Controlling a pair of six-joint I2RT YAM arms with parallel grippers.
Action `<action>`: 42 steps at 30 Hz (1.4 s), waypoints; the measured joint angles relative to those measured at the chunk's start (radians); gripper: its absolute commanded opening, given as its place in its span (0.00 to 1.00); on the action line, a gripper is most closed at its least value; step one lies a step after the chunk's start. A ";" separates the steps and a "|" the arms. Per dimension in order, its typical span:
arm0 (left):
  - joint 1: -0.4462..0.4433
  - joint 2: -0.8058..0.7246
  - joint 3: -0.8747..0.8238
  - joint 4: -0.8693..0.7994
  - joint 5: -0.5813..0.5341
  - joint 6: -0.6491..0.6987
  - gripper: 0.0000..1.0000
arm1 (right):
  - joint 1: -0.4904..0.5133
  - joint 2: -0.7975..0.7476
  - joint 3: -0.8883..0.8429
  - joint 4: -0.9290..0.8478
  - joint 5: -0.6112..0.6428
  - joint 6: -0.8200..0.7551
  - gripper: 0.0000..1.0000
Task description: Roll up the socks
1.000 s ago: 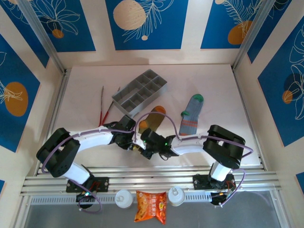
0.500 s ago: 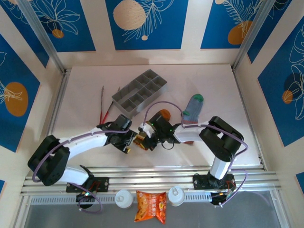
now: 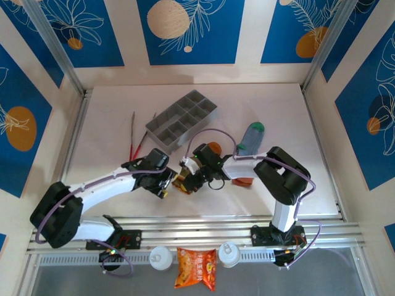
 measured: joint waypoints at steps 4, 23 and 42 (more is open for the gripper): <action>0.000 -0.052 -0.007 0.043 -0.019 0.022 0.44 | -0.021 0.024 0.025 -0.032 -0.050 0.010 0.00; -0.022 0.124 -0.054 0.219 0.024 0.113 0.41 | -0.130 0.097 0.010 0.009 -0.291 0.051 0.00; -0.055 0.226 0.027 0.131 0.002 0.117 0.33 | -0.155 0.130 0.042 -0.033 -0.356 0.051 0.00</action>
